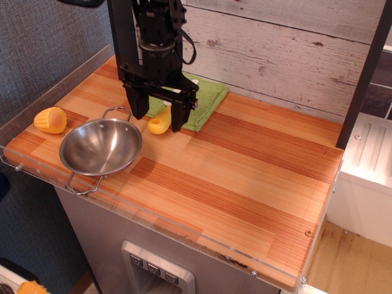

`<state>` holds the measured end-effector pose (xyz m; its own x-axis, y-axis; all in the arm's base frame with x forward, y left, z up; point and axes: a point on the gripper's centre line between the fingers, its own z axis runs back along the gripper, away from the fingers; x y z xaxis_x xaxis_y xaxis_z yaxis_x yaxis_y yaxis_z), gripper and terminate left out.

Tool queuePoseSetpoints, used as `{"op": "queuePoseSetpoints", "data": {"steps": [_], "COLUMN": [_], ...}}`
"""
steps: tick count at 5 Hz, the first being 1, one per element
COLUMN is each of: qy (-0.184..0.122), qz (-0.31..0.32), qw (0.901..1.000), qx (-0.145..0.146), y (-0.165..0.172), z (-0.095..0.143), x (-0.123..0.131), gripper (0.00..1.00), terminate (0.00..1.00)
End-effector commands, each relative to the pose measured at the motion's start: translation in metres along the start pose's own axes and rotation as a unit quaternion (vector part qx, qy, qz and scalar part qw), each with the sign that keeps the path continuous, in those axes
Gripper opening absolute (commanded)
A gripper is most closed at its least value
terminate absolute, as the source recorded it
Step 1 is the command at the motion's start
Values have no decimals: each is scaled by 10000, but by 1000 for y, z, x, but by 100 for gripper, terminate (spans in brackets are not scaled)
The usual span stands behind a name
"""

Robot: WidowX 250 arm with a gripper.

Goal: Place the yellow knife on the front right corner of the table.

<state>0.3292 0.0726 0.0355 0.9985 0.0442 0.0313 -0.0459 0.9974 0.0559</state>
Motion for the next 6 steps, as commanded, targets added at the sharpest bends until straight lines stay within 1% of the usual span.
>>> {"op": "queuePoseSetpoints", "data": {"steps": [1,2,3,4,5,6], "qy": [-93,-44,12,-84,-644,-1305], "qz": [-48,-39,-85,-171,-262,-713], "qw": [9998,9998,9998,9998,9975,9880], "qx": [156,183,169,61,-143,-427], "y": [7,10,10,5,-7,-39], "z": [-2,-6,-7,6,45,89], "x": [13,13,11,11,10,-3], "gripper": [100,0,0,0,0,0], "terminate": [0,0,0,0,0,0]}}
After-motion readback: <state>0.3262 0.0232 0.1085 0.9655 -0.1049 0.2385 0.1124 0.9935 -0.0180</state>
